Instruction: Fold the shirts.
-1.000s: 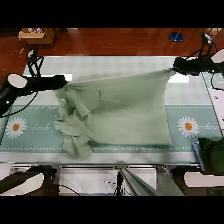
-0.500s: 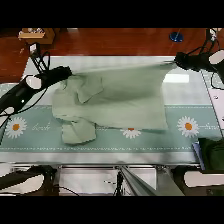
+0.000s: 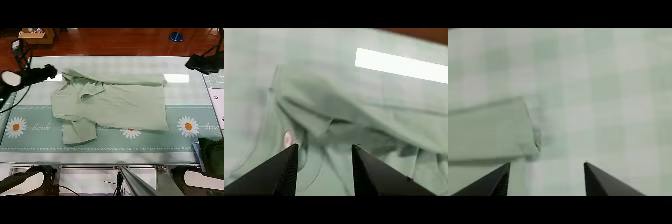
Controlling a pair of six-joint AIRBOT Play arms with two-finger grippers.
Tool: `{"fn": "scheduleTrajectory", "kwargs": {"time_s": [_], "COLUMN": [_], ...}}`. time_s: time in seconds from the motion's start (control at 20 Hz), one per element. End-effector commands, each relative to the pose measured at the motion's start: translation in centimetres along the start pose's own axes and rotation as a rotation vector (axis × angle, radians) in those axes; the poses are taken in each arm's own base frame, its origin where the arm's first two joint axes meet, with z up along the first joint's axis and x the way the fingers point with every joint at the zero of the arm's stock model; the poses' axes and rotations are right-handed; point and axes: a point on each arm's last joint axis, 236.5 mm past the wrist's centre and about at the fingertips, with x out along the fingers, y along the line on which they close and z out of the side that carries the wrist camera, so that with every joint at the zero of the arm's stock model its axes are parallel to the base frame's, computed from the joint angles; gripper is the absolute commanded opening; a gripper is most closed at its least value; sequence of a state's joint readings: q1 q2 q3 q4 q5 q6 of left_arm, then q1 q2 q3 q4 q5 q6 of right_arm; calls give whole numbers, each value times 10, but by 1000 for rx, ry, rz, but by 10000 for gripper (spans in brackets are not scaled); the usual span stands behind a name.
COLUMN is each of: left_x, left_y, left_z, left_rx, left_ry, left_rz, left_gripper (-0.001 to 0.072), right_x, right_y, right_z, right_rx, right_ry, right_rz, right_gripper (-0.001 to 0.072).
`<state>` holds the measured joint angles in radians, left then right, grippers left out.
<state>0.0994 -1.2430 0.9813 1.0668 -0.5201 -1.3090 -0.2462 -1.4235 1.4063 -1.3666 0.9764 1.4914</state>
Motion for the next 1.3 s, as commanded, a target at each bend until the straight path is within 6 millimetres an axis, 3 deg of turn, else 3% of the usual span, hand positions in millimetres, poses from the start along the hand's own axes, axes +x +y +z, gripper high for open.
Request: {"fn": "scheduleTrajectory", "kwargs": {"time_s": [0.0,0.05,0.15,0.2,0.25,0.3,0.5,0.65,0.9,0.95,1.0,1.25], "left_x": [-49,-57,-68,-70,-72,-71,-69,-53,-11,-5,-4,-13], "left_y": [52,61,72,73,74,74,61,47,39,36,32,21], "left_z": [-80,-105,-147,-160,-169,-176,-209,-219,-209,-211,-214,-221], "left_rx": [-96,-162,-253,-292,-337,-381,-425,-457,-502,-493,-485,-488], "left_ry": [379,457,560,583,592,597,723,759,655,656,669,722], "left_rz": [28,19,-3,-26,-42,-53,-114,-190,-203,-200,-203,-245], "left_gripper": [416,416,421,495,553,606,610,608,582,389,46,28], "right_x": [-45,-46,-38,-35,-33,-31,-25,-23,-25,-26,-28,-36], "right_y": [-82,-88,-79,-72,-65,-60,-53,-49,-41,-38,-35,-42], "right_z": [-73,-90,-110,-118,-124,-128,-143,-149,-151,-151,-153,-172], "right_rx": [-81,-67,21,56,77,85,97,99,110,115,119,100], "right_ry": [322,378,412,423,431,437,467,480,494,498,509,593], "right_rz": [-251,-229,-107,-43,16,54,93,110,141,155,167,140], "right_gripper": [486,486,493,518,579,588,592,592,592,592,592,591]}}
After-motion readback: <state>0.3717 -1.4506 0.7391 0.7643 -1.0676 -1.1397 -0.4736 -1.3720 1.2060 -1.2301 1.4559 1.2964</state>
